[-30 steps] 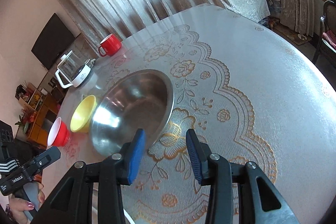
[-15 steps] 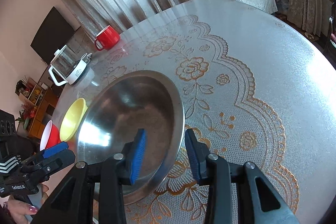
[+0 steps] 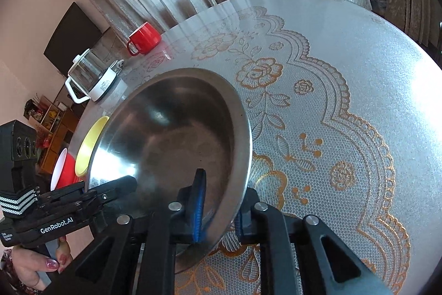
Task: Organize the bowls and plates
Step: 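Move both tools to the steel basin rim and close the right tool on it, then lift the steel basin with the right tool while the left tool grips its rim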
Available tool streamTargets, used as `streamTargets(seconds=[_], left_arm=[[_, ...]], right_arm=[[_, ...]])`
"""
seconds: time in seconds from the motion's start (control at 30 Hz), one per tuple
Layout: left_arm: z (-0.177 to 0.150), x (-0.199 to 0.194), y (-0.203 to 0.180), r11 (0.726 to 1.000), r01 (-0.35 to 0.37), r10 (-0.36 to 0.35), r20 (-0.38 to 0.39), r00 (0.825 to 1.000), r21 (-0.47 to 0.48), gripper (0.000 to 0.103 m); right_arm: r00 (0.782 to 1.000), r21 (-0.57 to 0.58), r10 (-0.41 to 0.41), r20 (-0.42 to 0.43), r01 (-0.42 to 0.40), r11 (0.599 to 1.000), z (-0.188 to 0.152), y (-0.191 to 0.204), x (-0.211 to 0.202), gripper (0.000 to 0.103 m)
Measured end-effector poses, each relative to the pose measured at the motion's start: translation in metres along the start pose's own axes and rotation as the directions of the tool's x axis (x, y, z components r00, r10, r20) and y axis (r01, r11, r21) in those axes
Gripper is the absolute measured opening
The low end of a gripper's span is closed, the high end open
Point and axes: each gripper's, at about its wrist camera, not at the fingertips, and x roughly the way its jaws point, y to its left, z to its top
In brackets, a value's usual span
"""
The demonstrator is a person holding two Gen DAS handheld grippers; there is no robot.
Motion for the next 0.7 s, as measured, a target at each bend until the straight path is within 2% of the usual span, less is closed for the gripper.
streamTargets(seconds=[0.2, 0.5, 0.7], left_arm=[[-0.008, -0.011, -0.016, 0.992, -0.058, 0.054, 0.034, 0.998, 0.116, 0.02], [-0.024, -0.032, -0.017, 0.992, -0.033, 0.027, 0.053, 0.998, 0.119, 0.02], [-0.036, -0.06, -0.009, 0.997, -0.01, 0.003, 0.087, 0.996, 0.081, 0.02]], right_arm=[[1.0, -0.016, -0.021, 0.004, 0.021, 1.0, -0.007, 0.0, -0.008, 0.011], [1.0, 0.006, -0.004, 0.01, 0.004, 1.0, -0.023, 0.004, -0.029, 0.011], [1.0, -0.022, 0.007, 0.031, -0.007, 1.0, -0.032, 0.023, -0.046, 0.011]])
